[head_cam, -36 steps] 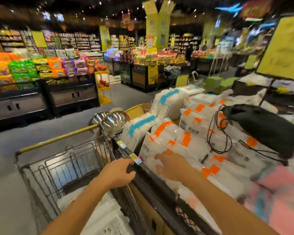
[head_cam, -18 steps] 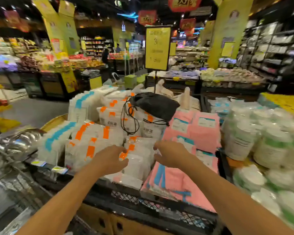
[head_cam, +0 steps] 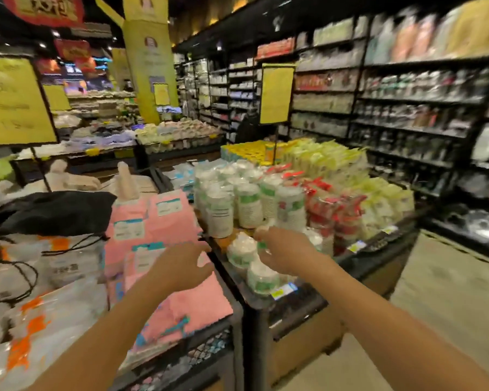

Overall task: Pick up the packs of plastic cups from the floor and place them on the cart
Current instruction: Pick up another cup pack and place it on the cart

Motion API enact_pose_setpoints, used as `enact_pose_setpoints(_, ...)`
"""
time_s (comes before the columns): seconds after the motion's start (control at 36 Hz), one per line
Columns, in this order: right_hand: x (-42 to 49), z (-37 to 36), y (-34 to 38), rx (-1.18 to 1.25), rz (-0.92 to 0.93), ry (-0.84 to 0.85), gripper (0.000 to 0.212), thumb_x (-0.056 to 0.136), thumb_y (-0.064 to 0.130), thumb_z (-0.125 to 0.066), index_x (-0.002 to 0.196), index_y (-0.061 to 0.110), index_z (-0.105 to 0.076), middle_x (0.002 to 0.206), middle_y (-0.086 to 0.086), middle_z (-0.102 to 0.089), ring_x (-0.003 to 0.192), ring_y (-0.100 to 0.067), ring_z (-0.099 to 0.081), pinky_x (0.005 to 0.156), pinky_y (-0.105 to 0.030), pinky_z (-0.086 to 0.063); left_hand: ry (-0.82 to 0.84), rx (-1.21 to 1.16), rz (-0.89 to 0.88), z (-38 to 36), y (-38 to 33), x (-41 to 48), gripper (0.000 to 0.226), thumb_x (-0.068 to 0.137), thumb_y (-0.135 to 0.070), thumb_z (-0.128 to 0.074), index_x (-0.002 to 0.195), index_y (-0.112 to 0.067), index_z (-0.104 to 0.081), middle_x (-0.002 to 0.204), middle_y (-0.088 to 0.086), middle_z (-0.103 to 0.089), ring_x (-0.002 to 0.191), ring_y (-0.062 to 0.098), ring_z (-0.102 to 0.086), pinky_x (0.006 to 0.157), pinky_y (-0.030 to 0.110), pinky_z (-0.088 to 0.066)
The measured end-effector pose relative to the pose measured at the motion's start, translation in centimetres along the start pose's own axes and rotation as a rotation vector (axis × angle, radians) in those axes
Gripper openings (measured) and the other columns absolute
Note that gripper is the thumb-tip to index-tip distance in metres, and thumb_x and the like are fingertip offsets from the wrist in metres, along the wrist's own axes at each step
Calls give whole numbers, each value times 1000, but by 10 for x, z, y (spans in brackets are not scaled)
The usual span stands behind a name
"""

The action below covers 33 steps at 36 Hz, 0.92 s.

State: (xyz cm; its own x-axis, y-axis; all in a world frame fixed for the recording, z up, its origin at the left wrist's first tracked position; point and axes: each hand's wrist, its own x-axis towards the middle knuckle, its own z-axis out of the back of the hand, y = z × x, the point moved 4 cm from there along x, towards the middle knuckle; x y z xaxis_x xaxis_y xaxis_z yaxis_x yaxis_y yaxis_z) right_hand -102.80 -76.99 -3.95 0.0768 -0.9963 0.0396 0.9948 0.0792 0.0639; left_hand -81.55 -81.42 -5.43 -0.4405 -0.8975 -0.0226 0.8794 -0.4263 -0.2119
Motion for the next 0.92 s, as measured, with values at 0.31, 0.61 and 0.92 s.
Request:
enact_pose_setpoints(0.31,-163,3,-182,-7,-418,-15,29,99,37,-46,120,20,-56,103,-3,-62,90,-24,-62,75,-44,-57,134,-59,-404,-50,-224,35,67,77,-56,-45,137,-26,-51,140,1,-54,126,21,-51,101,35,-43)
enact_pose_setpoints(0.61,-318,2,-337,23,-699,-63,38,100,37,-50,134,21,-53,129,-2,-61,112,-23,-60,89,-36,-52,151,26,-683,-114,-426,55,45,93,-48,-50,132,-25,-53,106,-6,-57,89,15,-57,74,32,-51)
enact_pose_setpoints(0.92,-356,-10,-430,26,-827,-59,43,99,40,-48,138,22,-50,129,-2,-61,111,-25,-60,83,-39,-54,207,39,-785,-147,-535,94,52,94,-47,-50,141,-26,-46,141,-3,-52,124,17,-53,97,36,-49)
